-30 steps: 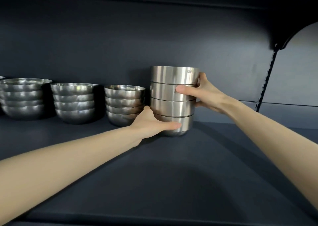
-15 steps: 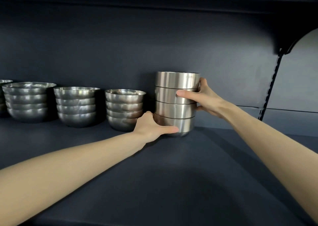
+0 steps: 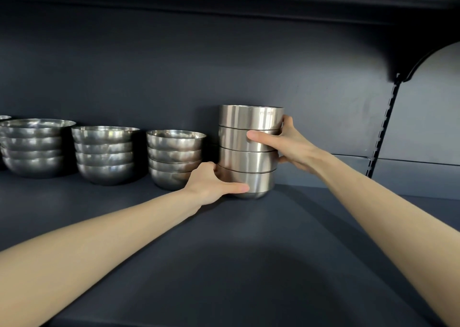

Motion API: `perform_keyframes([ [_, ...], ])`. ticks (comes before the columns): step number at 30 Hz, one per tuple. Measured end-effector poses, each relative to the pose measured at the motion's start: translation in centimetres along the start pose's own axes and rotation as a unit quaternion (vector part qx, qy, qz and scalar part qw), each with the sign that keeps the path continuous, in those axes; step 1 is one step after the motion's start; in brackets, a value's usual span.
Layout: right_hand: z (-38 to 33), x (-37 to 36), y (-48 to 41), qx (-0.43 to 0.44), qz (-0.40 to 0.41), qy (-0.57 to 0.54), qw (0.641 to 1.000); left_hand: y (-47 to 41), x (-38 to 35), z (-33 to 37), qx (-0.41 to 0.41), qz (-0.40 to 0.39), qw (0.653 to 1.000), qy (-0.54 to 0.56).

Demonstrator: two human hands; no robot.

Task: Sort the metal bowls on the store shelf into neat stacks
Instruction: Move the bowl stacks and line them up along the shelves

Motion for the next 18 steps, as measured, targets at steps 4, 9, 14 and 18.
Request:
perform_keyframes([
  [4,0.07,0.02,-0.09,-0.006,0.003,0.012,1.0,0.01,0.07,-0.08,-0.006,-0.006,1.0,0.006],
  [9,0.19,-0.03,-0.03,-0.01,0.002,0.005,1.0,0.24,0.09,0.04,-0.013,-0.007,1.0,0.006],
  [14,0.28,-0.24,0.24,-0.011,0.007,0.0,1.0,-0.08,0.12,-0.06,-0.008,-0.026,1.0,-0.006],
  [18,0.01,-0.27,0.49,-0.021,0.009,0.009,1.0,0.14,0.19,0.31,-0.003,-0.042,0.999,-0.021],
])
Point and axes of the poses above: each hand's wrist, its own y-axis away from the middle knuckle, its own x-axis out of the back of the hand, z = x × y, the point moved 4 cm from there along -y, towards the middle knuckle, and after that the axes turned 10 degrees about -y, right-handed, at the moved point
